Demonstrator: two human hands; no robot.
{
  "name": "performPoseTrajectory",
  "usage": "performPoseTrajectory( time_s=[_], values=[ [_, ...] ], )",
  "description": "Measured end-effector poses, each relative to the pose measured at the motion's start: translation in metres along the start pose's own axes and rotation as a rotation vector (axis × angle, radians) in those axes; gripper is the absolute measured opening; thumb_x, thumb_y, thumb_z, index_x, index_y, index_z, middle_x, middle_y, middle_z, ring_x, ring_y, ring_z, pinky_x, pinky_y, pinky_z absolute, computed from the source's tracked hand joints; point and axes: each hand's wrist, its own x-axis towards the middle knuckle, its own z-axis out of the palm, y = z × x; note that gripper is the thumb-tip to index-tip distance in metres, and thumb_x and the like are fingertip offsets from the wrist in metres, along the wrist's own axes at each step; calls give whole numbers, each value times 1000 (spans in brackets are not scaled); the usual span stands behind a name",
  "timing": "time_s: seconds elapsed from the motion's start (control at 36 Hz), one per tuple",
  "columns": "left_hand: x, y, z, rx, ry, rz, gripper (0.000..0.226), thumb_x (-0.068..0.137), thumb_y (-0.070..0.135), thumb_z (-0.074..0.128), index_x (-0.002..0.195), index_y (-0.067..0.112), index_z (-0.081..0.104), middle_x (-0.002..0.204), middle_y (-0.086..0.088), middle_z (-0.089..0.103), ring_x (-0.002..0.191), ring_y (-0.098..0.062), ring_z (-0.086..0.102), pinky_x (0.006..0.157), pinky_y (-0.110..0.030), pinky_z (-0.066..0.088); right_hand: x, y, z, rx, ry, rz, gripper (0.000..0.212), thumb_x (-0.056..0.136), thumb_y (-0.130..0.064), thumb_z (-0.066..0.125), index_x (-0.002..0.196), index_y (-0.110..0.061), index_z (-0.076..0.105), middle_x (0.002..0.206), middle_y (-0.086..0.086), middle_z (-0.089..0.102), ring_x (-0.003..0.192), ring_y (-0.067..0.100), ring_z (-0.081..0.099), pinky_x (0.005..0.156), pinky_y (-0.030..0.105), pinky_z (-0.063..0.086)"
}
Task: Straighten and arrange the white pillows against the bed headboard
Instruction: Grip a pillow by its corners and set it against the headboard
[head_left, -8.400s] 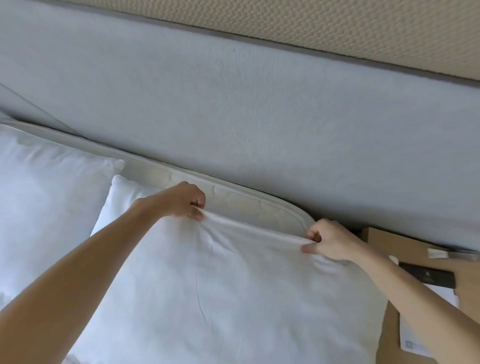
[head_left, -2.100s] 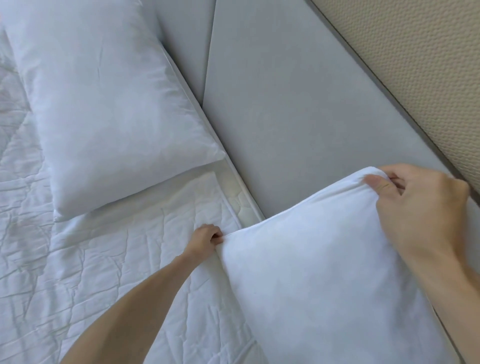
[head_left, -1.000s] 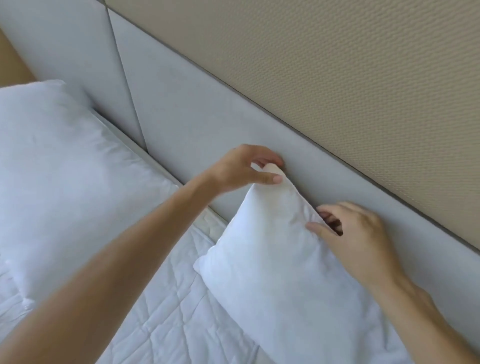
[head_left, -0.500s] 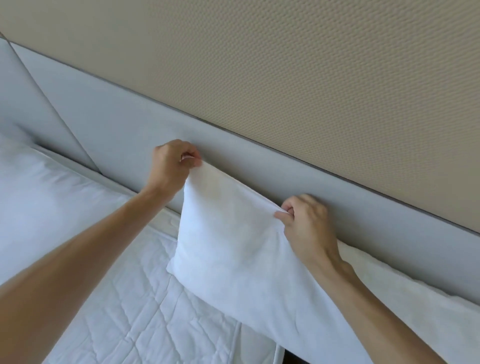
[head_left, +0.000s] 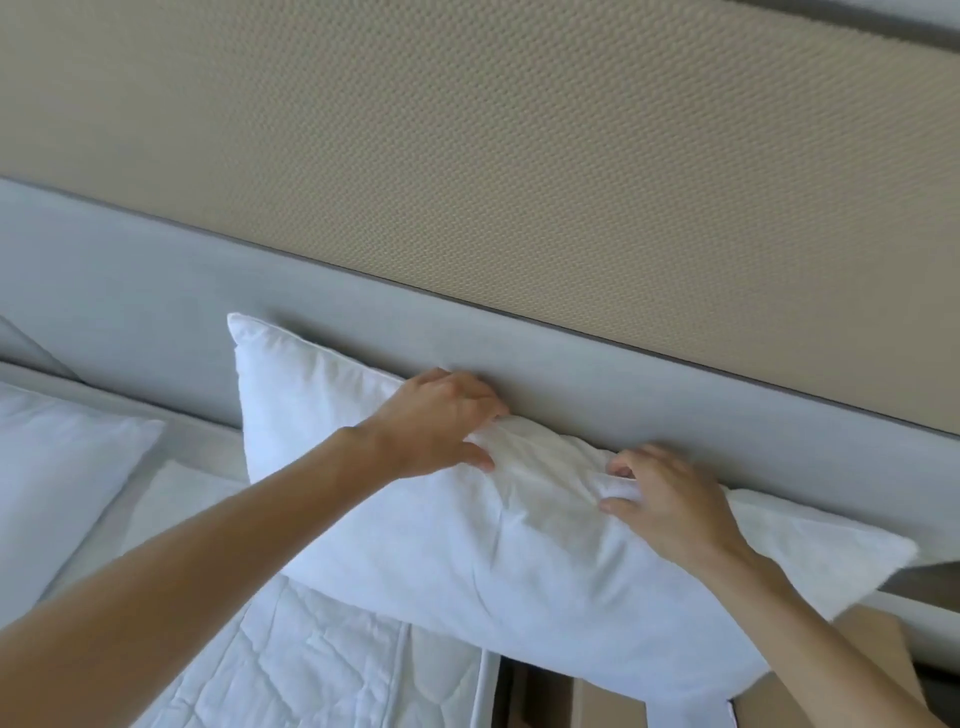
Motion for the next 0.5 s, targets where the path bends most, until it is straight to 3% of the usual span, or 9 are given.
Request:
performPoseTrajectory(
  time_s=[0.06,0.14,0.22,0.31,0.42,0.5],
  values=[
    [7,6,9,30,-17,-42,50,79,51,67,124,28,59,123,11,58,120,-11,50,100,-28,36,1,10,2,-24,30,26,28,84,-47,67,106,-30,65,109,-11,64,111,14,57,86,32,47],
    [10,7,15,12,10,-125,26,81,42,67,99,23,67,106,8,61,106,-16,57,78,-26,38,4,19,5,-52,43,40,17,86,-42,66,93,-27,66,95,-8,68,102,19,62,80,33,48],
    [10,4,15,-66,31,-202,14,81,30,70,87,18,64,96,6,59,91,-22,59,68,-28,41,4,26,6,-4,83,40,15,89,-36,67,88,-22,64,86,-4,68,92,23,63,72,32,47],
    [9,2,10,-199,130,-254,14,80,17,73,80,14,60,85,5,57,76,-23,58,65,-38,50,2,33,0,136,160,70,15,88,-31,70,85,-17,64,78,-2,64,83,23,60,67,32,45],
    [8,5,9,-260,246,-275,22,77,3,74,73,14,55,79,6,53,60,6,48,58,-39,49,-1,40,1,265,226,28,14,87,-23,73,82,-16,62,79,-4,57,81,19,53,68,32,39],
    [7,8,14,-179,268,-274,27,75,2,76,74,14,51,79,5,51,67,-10,48,53,-34,44,-3,48,5,339,231,4,16,84,-20,74,77,-20,60,76,-12,52,80,15,52,69,29,38]
  ],
)
